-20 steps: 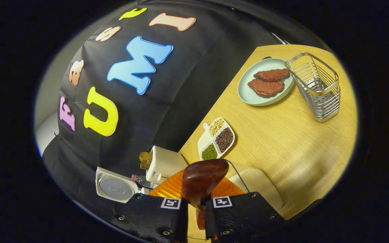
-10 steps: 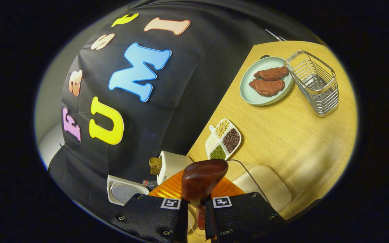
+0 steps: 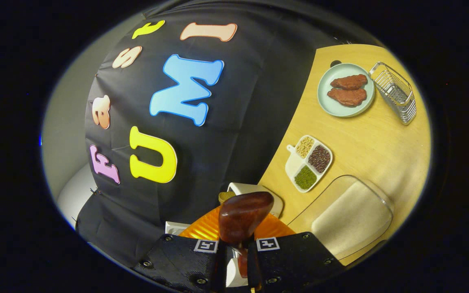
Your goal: Close the left gripper, press the button to open the rice cooker; take a wooden spoon from the chopstick holder with the right hand, scoop a spoonful of rice and pour it into the rice cooker, then put the wooden spoon back into the chopstick holder.
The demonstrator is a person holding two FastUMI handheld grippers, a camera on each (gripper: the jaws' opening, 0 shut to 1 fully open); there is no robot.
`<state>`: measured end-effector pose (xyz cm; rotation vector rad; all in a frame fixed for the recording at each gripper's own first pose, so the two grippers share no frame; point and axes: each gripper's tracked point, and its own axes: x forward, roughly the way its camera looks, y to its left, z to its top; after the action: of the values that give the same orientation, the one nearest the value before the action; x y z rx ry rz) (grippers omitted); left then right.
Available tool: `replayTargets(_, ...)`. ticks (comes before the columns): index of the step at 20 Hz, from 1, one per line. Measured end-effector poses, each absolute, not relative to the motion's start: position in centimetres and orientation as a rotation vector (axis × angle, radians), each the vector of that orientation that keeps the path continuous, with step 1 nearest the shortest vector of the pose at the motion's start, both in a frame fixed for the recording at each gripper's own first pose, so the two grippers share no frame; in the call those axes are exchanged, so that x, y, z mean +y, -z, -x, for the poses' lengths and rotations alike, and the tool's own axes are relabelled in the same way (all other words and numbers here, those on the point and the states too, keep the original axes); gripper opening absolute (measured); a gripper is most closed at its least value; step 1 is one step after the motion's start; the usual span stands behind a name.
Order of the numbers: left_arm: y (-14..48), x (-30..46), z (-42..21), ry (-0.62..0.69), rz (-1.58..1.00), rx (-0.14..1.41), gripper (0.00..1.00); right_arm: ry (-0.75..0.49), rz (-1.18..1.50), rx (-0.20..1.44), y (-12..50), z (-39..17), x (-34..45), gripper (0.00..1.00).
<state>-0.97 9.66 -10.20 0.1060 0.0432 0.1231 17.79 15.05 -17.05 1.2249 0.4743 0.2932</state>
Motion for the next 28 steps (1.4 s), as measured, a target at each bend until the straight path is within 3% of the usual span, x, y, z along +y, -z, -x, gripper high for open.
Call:
replayTargets(9,11.4,12.8,2.5,-0.208,-0.046,0.058,0.99,-0.488,-1.226,0.590,12.5,-19.1,32.2,0.20)
replayTargets(16,12.2,15.7,4.2,-0.291,-0.042,0.070,0.98,-0.614,-1.156,0.705,14.0,-17.2,43.9,0.20)
replayTargets(22,12.4,16.8,5.0,-0.326,-0.050,0.072,0.99,-0.612,-1.084,0.707,15.7,-17.9,46.5,0.19)
replayTargets(28,14.0,18.5,5.9,-0.368,-0.035,0.094,0.99,-0.590,-0.912,0.597,16.4,-19.9,46.8,0.19)
